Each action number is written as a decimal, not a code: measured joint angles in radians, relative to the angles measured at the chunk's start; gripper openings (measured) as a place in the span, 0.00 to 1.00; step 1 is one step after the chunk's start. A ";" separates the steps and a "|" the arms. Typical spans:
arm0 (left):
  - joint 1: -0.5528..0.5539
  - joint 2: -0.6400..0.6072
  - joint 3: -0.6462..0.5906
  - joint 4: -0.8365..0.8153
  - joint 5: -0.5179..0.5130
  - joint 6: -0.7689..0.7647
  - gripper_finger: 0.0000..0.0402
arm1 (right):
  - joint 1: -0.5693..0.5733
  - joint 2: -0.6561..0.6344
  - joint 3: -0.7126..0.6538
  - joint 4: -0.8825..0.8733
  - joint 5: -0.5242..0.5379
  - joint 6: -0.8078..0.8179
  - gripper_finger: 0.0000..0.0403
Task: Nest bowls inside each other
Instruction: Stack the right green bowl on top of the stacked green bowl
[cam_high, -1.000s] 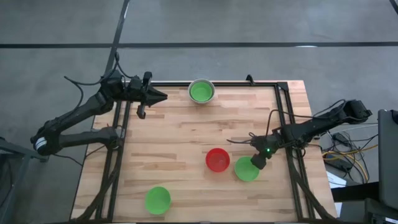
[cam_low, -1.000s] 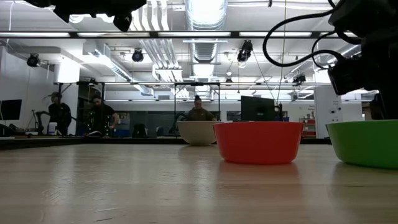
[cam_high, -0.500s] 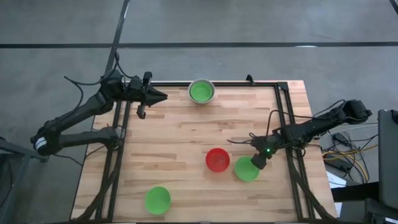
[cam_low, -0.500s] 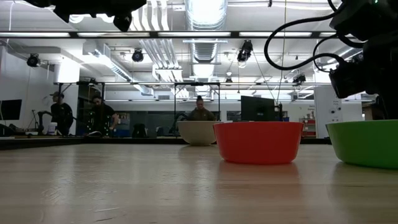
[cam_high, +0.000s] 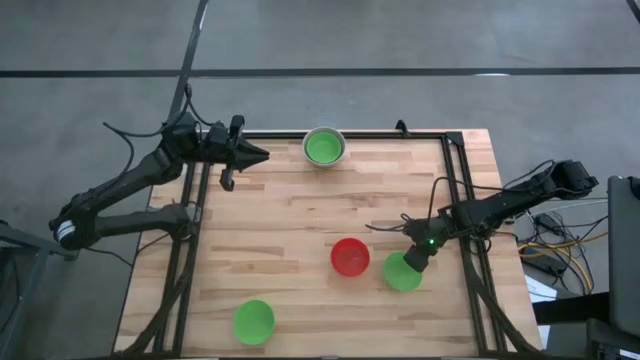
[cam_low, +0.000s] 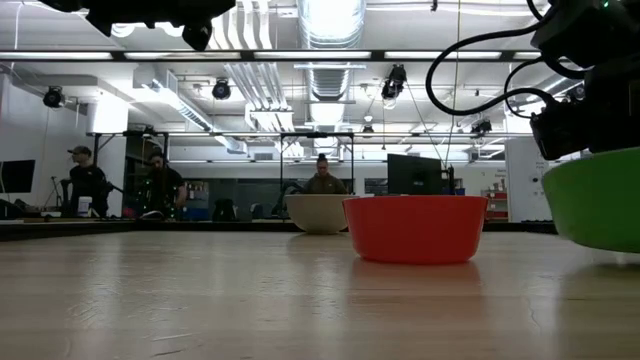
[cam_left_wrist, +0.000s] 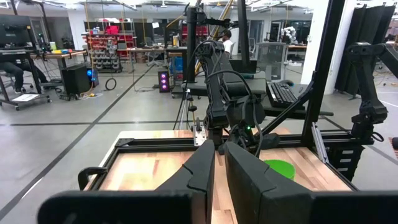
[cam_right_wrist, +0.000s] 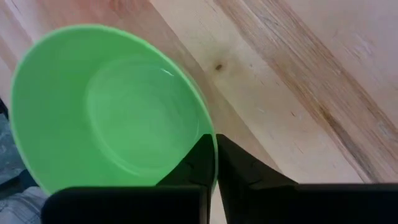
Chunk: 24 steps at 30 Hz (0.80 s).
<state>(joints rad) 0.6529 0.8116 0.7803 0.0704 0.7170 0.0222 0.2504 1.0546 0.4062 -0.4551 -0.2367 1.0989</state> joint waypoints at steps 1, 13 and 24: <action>0.000 0.000 0.000 0.000 0.000 0.000 0.11 | 0.000 0.000 0.000 0.001 0.000 0.000 0.02; 0.000 0.000 0.000 0.000 0.000 0.000 0.11 | 0.000 -0.008 0.045 0.011 0.060 -0.056 0.02; 0.000 0.000 0.000 0.000 0.000 0.000 0.11 | -0.005 -0.124 0.127 -0.067 0.233 -0.125 0.02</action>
<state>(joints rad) 0.6531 0.8116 0.7803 0.0704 0.7170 0.0221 0.2450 0.9302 0.5336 -0.5217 -0.0040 0.9738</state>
